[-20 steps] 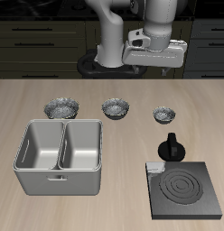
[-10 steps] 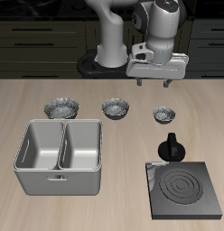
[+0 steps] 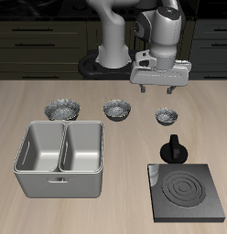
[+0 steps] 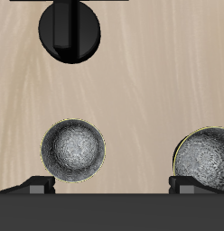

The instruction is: Place the smallest bowl in the left side of the drainer and the medium bowl in the right side

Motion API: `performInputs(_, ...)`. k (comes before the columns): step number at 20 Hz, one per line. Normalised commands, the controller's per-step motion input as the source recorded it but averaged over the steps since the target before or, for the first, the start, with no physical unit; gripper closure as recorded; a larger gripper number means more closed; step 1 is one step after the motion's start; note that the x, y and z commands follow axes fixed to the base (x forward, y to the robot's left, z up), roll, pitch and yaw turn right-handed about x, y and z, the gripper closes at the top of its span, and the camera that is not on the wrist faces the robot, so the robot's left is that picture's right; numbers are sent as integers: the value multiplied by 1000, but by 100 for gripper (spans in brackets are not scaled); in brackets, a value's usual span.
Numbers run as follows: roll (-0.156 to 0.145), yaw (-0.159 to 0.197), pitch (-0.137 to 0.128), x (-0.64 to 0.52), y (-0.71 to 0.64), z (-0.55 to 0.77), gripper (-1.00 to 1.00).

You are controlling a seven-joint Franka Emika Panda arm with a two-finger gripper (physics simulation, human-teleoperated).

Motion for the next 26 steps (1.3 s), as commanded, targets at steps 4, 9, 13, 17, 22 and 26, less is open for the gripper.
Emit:
performInputs(4, -10, 0, -26, -46, -12, -357, -100)
performInputs(9, -5, 9, -3, 25, 41, -327, -100)
performInputs(13, -1, -30, 38, -22, 23, -379, -100)
performInputs(17, 1, 5, 32, -90, 33, -425, -100)
performInputs(22, -4, -7, 52, -44, -11, -378, -100)
performInputs(26, 19, -8, 74, -12, 24, -419, -100)
